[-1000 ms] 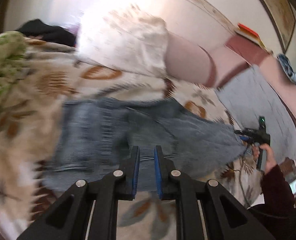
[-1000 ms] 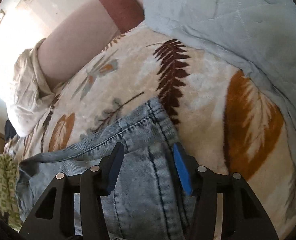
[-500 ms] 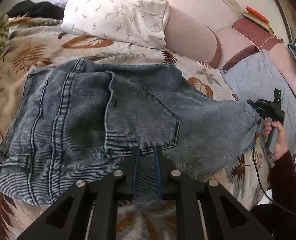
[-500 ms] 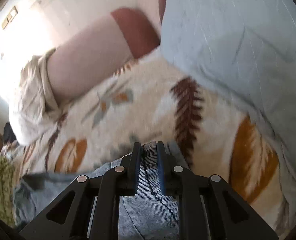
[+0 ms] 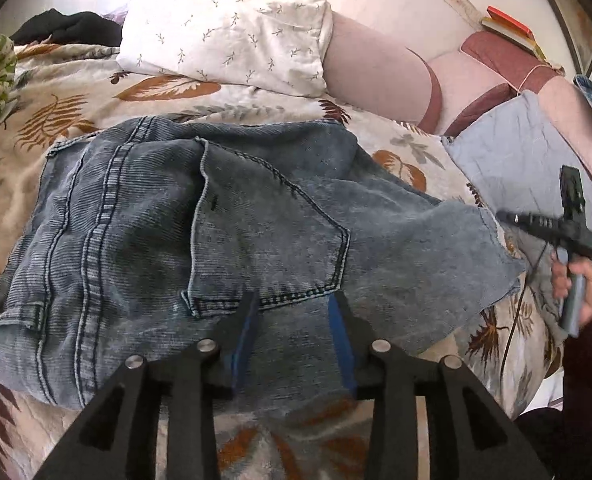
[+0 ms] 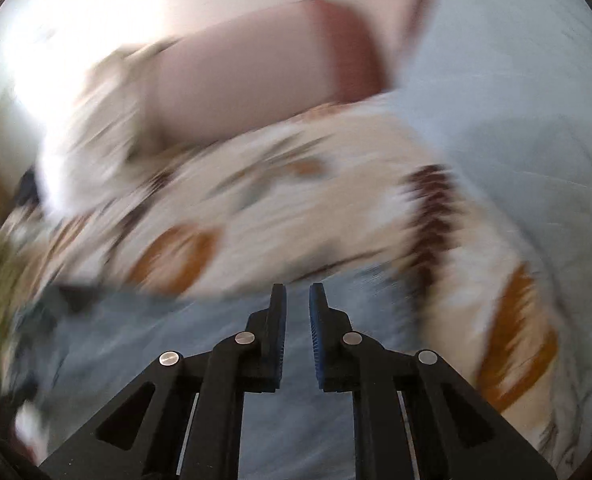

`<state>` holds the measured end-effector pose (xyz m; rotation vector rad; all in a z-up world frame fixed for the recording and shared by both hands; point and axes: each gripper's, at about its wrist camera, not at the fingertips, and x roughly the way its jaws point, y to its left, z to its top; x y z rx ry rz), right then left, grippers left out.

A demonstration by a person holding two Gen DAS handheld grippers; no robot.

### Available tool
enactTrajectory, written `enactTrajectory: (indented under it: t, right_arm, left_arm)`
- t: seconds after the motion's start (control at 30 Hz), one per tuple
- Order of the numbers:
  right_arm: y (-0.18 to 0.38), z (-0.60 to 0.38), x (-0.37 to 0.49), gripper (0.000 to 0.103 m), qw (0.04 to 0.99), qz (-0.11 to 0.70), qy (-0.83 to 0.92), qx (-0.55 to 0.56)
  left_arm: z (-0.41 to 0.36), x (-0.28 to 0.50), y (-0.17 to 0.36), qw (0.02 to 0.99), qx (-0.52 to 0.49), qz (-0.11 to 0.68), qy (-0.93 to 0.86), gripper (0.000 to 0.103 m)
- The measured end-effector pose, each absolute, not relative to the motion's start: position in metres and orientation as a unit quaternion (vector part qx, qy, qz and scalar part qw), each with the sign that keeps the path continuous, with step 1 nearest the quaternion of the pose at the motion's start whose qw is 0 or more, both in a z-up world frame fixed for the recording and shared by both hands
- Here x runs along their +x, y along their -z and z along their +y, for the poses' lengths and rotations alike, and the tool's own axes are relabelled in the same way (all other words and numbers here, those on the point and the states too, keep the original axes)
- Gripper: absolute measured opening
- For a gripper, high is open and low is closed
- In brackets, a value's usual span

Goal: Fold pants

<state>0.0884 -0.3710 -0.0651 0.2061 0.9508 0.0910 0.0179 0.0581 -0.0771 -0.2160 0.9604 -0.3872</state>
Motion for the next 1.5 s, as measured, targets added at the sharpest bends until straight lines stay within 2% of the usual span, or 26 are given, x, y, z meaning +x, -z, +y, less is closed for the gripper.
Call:
enactTrajectory:
  t: [0.2,0.3,0.57,0.67,0.7,0.8,0.87,1.07,1.2,1.5]
  right_arm:
    - [0.115,-0.327,0.046,0.012,0.838,0.541,-0.043,0.059]
    - [0.12,-0.33,0.017,0.013,0.845,0.529,-0.036,0.064]
    - [0.126,-0.328,0.005,0.013,0.851,0.517,-0.001,0.096]
    - [0.124,-0.316,0.012,0.013,0.851,0.519,0.02,0.084]
    - [0.122,-0.314,0.014,0.015,0.852,0.517,0.027,0.082]
    - [0.11,-0.299,0.018,0.028,0.866,0.494,0.015,0.071]
    - [0.098,-0.283,0.021,0.028,0.882,0.468,-0.009,0.062]
    - [0.069,-0.221,0.038,0.029,0.902,0.404,-0.137,0.067]
    - [0.065,-0.18,0.06,0.031,0.896,0.394,-0.198,0.047]
    - [0.061,-0.127,0.124,0.034,0.872,0.421,-0.247,0.02]
  left_arm:
    - [0.062,0.007,0.074,0.87,-0.093,0.447,0.184,0.045]
    - [0.064,0.006,0.082,0.869,-0.089,0.45,0.185,0.045]
    - [0.059,-0.002,0.091,0.879,-0.044,0.434,0.192,0.045]
    - [0.063,-0.001,0.088,0.878,-0.065,0.431,0.199,0.046]
    - [0.066,-0.001,0.086,0.878,-0.078,0.426,0.205,0.049]
    - [0.074,-0.003,0.084,0.882,-0.104,0.402,0.222,0.052]
    - [0.072,-0.003,0.083,0.889,-0.096,0.388,0.223,0.052]
    - [0.053,-0.008,0.078,0.901,-0.04,0.367,0.23,0.068]
    - [0.045,-0.007,0.079,0.896,-0.033,0.375,0.235,0.087]
    - [0.042,-0.009,0.08,0.883,-0.026,0.399,0.246,0.097]
